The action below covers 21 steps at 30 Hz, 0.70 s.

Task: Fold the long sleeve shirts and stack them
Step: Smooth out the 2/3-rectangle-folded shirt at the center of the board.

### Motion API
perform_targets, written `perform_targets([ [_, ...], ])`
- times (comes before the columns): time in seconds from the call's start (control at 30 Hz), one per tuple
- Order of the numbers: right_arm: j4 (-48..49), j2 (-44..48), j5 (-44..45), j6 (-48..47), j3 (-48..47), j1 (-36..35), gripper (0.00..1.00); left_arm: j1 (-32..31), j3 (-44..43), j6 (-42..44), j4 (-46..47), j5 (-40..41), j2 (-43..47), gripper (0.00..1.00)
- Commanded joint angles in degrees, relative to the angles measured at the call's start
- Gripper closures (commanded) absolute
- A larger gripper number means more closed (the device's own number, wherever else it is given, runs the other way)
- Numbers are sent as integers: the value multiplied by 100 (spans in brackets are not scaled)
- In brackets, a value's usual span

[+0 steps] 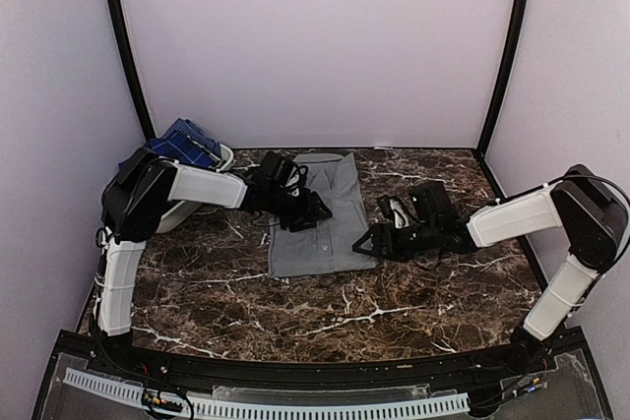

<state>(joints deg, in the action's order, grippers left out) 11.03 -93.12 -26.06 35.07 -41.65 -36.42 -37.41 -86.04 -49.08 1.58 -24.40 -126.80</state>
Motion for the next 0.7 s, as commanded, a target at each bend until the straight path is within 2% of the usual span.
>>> perform_targets([
  [0.0,645,-241,-456,337,95,13,27,-27,-110,62,-129,68,-28,45],
  [0.2,276,-211,97,381,147,103,28,-29,-115,42,-128,66,-67,45],
  [0.37,312,-48,223,444,430,162,29,-30,-115,54,-128,52,-95,45],
  [0.53,662,-13,-31,626,642,163,43,-27,-115,53,-126,54,-118,45],
  [0.67,964,-116,-270,816,699,140,60,-30,-110,39,-124,45,-130,45],
])
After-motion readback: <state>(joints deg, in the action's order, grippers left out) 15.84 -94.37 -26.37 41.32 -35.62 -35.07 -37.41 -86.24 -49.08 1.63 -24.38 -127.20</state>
